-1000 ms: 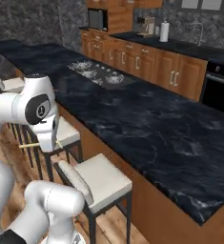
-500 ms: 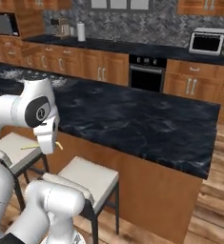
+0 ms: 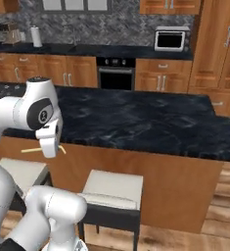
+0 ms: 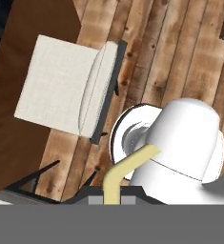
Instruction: Take a straw from the drawer in front and place it inside the glass cup on the dining counter.
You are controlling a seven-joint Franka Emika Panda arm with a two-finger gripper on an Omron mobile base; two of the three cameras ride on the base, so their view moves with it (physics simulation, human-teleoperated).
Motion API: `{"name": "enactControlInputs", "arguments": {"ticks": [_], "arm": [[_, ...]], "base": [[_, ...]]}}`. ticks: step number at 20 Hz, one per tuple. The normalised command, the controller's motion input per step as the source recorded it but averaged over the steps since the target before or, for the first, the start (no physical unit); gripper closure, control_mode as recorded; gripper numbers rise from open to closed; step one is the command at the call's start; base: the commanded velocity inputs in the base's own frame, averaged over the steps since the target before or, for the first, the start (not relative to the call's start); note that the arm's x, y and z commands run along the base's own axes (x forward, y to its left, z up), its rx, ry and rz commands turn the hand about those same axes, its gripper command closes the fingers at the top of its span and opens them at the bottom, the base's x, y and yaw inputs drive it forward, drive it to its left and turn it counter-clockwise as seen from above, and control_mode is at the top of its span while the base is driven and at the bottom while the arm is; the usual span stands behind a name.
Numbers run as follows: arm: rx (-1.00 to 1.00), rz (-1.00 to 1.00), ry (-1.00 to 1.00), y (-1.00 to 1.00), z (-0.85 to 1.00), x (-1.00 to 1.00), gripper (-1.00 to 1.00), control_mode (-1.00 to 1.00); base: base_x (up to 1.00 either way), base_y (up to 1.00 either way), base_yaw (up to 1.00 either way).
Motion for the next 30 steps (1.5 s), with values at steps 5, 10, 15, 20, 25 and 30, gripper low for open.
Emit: {"name": "enactControlInputs", "arguments": {"ticks": [5, 10, 15, 20, 25, 30], "arm": [[0.00, 0.00, 0.00, 0.00, 0.00, 0.00, 1.00, 1.00], [0.00, 0.00, 0.00, 0.00, 0.00, 0.00, 1.00, 1.00], [0.00, 0.00, 0.00, 0.00, 0.00, 0.00, 1.00, 1.00], [0.00, 0.00, 0.00, 0.00, 0.00, 0.00, 1.00, 1.00], [0.00, 0.00, 0.00, 0.00, 0.00, 0.00, 1.00, 1.00], [0.00, 0.00, 0.00, 0.00, 0.00, 0.00, 1.00, 1.00]], "base": [[-0.21, 0.98, -0.34], [-0.25, 0.95, -0.29], [-0.07, 0.83, -0.25], [0.24, 0.25, -0.16], [0.53, 0.00, -0.11], [0.70, 0.00, 0.06]]}}
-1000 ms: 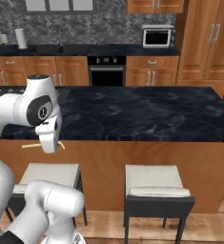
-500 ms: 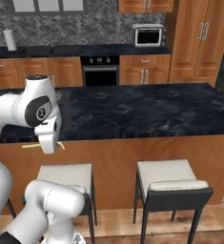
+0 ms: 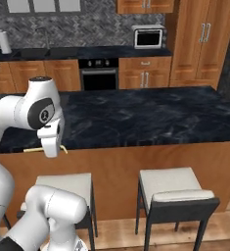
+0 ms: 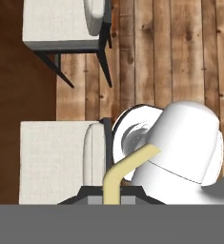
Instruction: Take a straw from the drawer in front and place it inside the glass cup on the dining counter.
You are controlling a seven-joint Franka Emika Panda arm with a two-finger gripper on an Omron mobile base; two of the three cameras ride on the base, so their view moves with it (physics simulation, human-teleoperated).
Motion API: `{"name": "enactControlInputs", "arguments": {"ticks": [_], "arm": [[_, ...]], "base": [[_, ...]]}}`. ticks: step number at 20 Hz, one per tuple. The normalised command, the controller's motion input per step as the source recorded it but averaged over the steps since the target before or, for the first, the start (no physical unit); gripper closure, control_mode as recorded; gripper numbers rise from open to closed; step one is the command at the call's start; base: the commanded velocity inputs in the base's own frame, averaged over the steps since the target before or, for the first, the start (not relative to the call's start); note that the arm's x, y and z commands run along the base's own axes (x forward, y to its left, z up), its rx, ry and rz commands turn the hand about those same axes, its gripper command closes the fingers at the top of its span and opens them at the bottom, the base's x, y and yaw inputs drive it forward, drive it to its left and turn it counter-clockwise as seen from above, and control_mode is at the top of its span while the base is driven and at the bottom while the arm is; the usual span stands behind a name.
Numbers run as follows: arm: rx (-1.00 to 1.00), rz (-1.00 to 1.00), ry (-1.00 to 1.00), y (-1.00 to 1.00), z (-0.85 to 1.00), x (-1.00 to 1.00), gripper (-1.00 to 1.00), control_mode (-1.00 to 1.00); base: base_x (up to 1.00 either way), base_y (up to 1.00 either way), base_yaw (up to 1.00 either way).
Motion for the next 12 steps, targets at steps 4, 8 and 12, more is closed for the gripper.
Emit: {"name": "enactControlInputs", "arguments": {"ticks": [4, 8, 12], "arm": [[0.00, 0.00, 0.00, 0.00, 0.00, 0.00, 1.00, 1.00], [0.03, 0.09, 0.00, -0.02, 0.00, 0.13, 1.00, -1.00], [0.11, 0.36, -0.05, -0.14, 0.14, 0.36, 1.00, -1.00]], "base": [[0.74, -0.03, 0.31], [0.50, -0.03, 0.27], [0.00, 0.00, 0.00]]}}
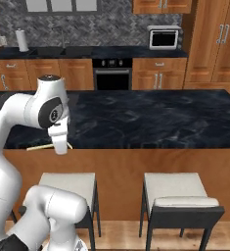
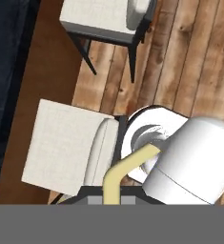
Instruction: Take a straw from the drawer in front and place it inside the glass cup on the dining counter.
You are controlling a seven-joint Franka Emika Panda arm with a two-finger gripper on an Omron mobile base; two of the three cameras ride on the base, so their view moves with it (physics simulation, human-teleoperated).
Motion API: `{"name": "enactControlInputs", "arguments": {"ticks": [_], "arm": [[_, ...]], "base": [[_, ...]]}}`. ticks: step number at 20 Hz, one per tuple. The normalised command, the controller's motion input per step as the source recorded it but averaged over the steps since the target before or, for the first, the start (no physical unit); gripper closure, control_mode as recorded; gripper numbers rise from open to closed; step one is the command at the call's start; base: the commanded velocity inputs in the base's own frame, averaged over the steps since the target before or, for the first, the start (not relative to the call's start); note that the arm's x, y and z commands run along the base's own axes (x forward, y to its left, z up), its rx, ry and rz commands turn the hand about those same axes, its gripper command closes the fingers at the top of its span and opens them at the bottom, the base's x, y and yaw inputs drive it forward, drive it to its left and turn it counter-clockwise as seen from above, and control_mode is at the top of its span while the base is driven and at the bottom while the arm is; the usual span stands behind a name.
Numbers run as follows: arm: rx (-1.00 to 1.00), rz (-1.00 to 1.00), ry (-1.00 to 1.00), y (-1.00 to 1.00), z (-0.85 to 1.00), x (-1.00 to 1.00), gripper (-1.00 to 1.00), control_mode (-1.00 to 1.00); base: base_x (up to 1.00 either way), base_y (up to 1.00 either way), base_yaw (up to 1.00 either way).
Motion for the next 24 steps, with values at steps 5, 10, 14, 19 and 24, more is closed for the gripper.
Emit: {"name": "enactControlInputs", "arguments": {"ticks": [5, 10, 14, 19, 24], "arm": [[0.08, 0.32, -0.14, -0.20, 0.46, 0.46, 1.00, -1.00], [0.06, 0.33, -0.13, -0.08, 0.31, 0.44, 1.00, -1.00], [0.03, 0.32, -0.15, -0.12, 0.14, 0.16, 1.00, -1.00], [0.02, 0.30, -0.14, -0.08, 0.11, 0.10, 1.00, -1.00], [0.01, 0.29, -0.16, 0.00, 0.15, 0.02, 1.00, -1.00]], "base": [[0.00, 0.00, 0.00], [0.00, 0.00, 0.00], [0.00, 0.00, 0.00], [0.00, 0.00, 0.00], [0.00, 0.00, 0.00]]}}
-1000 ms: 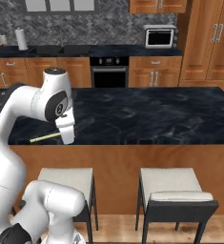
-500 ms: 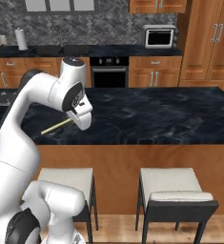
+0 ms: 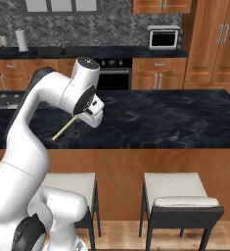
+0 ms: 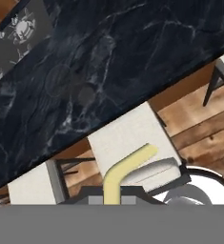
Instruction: Take a straw from the drawer in front and place it inside the glass cup on the dining counter.
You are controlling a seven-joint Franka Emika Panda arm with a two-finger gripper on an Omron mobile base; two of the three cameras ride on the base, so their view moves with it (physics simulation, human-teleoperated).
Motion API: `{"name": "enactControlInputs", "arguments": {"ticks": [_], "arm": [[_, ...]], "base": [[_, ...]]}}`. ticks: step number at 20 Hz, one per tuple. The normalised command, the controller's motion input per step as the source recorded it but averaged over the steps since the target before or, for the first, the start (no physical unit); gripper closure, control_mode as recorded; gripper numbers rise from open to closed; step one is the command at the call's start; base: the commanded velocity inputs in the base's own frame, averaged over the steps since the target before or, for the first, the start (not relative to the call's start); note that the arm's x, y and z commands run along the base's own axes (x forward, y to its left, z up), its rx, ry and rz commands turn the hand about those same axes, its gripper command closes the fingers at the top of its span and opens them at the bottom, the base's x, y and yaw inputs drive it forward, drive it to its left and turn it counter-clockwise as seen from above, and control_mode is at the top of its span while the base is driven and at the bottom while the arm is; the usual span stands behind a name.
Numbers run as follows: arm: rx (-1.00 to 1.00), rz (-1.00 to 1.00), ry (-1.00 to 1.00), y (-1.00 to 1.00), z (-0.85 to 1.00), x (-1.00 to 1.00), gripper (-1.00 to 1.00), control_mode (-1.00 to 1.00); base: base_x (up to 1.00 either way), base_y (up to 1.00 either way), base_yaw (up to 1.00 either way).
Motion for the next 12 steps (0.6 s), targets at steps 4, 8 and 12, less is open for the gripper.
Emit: {"name": "enactControlInputs", "arguments": {"ticks": [4, 8, 12], "arm": [[0.05, 0.27, -0.19, 0.00, 0.30, 0.01, 1.00, -1.00], [0.15, 0.36, -0.22, 0.00, 0.29, 0.30, 1.00, -1.00], [0.18, 0.46, -0.16, 0.00, 0.08, 0.57, 1.00, -1.00]], "base": [[0.00, 0.00, 0.00], [0.00, 0.00, 0.00], [0.00, 0.00, 0.00]]}}
